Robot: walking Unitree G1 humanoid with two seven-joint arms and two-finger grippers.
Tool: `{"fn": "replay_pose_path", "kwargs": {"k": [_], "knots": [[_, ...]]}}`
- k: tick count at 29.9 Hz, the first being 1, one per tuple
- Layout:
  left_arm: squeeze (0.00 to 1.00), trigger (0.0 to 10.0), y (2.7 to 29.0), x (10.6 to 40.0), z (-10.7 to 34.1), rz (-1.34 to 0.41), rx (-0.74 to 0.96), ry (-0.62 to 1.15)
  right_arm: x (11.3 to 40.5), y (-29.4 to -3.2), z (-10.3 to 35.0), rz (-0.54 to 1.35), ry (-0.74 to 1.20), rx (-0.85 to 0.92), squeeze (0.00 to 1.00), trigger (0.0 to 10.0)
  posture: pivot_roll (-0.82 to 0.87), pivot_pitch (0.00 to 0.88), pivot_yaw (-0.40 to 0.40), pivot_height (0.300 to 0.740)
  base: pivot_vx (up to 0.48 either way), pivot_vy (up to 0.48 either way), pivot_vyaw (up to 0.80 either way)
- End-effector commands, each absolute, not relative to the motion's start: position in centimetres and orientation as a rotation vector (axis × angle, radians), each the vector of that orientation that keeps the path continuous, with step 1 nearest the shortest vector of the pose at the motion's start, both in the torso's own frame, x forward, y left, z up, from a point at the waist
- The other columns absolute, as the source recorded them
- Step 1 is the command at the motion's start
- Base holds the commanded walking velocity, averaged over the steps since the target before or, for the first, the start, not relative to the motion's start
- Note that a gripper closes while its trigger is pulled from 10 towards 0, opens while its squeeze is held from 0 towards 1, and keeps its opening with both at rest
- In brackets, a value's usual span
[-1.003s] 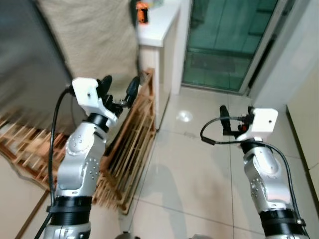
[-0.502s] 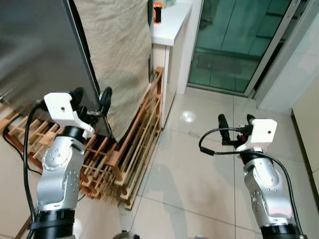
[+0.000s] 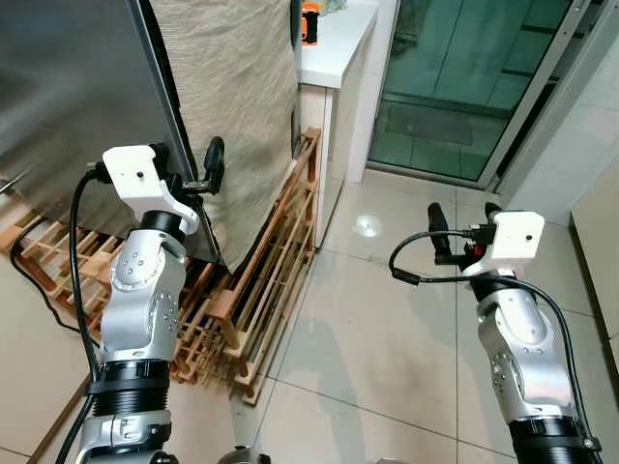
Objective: Restocking fridge
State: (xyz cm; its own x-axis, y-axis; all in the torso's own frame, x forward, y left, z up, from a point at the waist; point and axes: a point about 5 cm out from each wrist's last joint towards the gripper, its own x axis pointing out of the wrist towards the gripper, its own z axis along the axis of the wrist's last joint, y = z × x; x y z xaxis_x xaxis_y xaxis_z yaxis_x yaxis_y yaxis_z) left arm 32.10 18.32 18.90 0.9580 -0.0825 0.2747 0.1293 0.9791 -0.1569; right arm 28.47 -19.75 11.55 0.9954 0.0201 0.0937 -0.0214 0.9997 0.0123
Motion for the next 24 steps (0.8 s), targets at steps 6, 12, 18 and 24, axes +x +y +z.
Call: {"fn": "replay_pose_path", "kwargs": {"k": [6,12,18,24], "knots": [[0.0,10.0,16.2,31.4,19.2,-0.214,-0.123,-0.27,28.2,-20.2,11.7,-0.007,-0.092,0.011,0.0,10.0,-0.13,0.044,0.026,0.74,0.0,0.0,0.0],[0.0,10.0,16.2,31.5,19.0,-0.21,-0.116,-0.247,28.3,-20.2,11.6,-0.002,-0.084,0.008,0.0,10.0,-0.13,0.044,0.023,0.74,0.0,0.0,0.0],[0.0,10.0,14.9,33.4,17.0,-0.166,-0.077,-0.149,28.6,-19.8,11.6,0.016,-0.078,0.011,0.0,10.0,-0.12,0.04,0.011,0.74,0.0,0.0,0.0],[0.0,10.0,12.6,35.4,16.4,-0.197,-0.067,-0.103,28.9,-19.8,11.7,0.017,-0.08,0.011,0.0,10.0,-0.14,0.034,0.017,0.74,0.0,0.0,0.0]]}}
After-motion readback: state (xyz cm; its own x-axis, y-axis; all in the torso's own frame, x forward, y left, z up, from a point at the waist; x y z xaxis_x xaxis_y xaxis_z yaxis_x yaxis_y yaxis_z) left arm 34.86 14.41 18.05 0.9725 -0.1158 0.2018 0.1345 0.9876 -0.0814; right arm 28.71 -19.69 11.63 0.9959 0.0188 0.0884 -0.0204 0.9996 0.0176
